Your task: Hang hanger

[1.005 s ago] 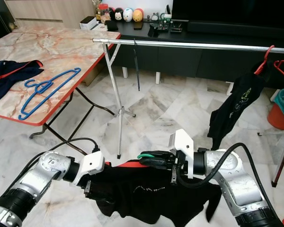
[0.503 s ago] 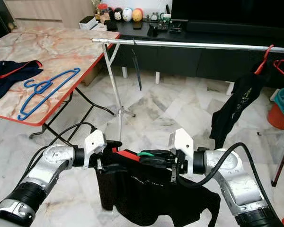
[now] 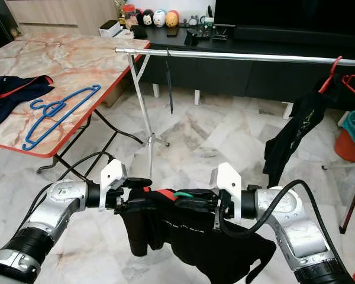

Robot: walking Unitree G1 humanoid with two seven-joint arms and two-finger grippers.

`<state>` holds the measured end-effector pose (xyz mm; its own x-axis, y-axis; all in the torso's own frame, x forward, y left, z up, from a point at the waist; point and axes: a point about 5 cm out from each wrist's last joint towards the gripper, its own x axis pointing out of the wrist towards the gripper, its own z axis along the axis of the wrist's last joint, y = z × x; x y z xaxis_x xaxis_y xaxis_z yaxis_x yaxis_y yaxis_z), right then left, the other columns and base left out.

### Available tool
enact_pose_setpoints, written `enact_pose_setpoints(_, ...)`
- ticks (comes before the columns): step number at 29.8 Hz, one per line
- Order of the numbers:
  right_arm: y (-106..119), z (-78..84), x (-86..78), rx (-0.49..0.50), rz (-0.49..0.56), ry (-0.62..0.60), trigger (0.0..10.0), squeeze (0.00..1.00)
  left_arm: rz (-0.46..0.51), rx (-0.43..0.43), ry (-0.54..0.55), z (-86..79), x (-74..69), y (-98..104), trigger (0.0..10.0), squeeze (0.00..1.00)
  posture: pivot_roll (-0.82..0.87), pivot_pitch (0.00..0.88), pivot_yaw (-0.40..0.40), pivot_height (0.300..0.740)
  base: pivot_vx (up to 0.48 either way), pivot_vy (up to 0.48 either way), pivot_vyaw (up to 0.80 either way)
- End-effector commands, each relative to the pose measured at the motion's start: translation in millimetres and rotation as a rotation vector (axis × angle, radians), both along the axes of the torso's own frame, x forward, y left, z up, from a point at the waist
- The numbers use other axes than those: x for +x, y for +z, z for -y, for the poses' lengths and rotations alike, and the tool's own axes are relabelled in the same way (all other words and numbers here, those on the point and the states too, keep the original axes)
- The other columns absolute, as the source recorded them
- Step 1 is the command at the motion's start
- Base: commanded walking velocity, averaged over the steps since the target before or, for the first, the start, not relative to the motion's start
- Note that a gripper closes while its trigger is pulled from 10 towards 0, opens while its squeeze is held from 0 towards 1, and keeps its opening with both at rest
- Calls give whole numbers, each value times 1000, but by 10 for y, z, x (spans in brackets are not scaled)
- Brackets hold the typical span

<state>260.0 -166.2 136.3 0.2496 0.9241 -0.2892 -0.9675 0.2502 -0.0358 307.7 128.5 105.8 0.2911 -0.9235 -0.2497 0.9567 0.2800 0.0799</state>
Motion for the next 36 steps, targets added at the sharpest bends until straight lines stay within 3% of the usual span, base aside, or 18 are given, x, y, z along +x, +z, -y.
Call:
enact_pose_setpoints(1,0,-10,5,-15,14,10,0,0,55,26,25,-65,47,75,0,0,29,54,71,740,0,0,0)
enact_pose_setpoints(4,-18,-6,27,-27,22,-10,0,0,103,68,91,-92,116,85,0,0,31,54,70,740,0,0,0)
enact_pose_setpoints(7,-11,-7,32,-22,24,-11,0,0,110,105,83,-96,108,50,0,0,30,53,70,740,0,0,0)
enact_pose_setpoints(11,-6,-10,24,-20,24,-2,0,0,38,47,18,-45,24,6,0,0,28,53,71,740,0,0,0)
enact_pose_setpoints(12,-7,-11,20,-20,23,1,0,0,23,38,3,-32,2,2,2000,0,27,52,71,740,0,0,0)
enact_pose_setpoints(13,-7,-11,19,-20,23,2,0,0,22,37,5,-30,1,2,2000,0,27,52,71,740,0,0,0)
enact_pose_setpoints(14,-5,-9,15,-20,22,4,0,0,5,22,5,-19,-3,4,9647,0,27,53,71,740,0,0,0)
enact_pose_setpoints(20,-18,0,11,-29,16,6,0,0,-81,-48,-42,-57,-41,34,10000,0,26,53,72,740,0,0,0)
enact_pose_setpoints(21,-25,1,8,-31,14,8,0,0,-97,-61,-63,-58,-62,47,10000,67,28,53,72,740,0,0,0)
enact_pose_setpoints(22,-30,1,6,-33,13,8,0,0,-109,-70,-76,-58,-77,58,10000,67,29,53,72,740,0,0,0)
enact_pose_setpoints(23,-40,-1,5,-36,11,9,0,0,-124,-94,-79,-54,-79,82,10000,1000,28,53,71,740,0,0,0)
enact_pose_setpoints(32,-44,-22,8,-40,11,18,0,0,-159,-118,-154,35,-148,129,10000,1000,28,52,69,740,0,0,0)
enact_pose_setpoints(36,-25,-26,7,-38,16,24,0,0,-167,-69,-182,61,-178,89,10000,1000,27,53,69,740,0,0,0)
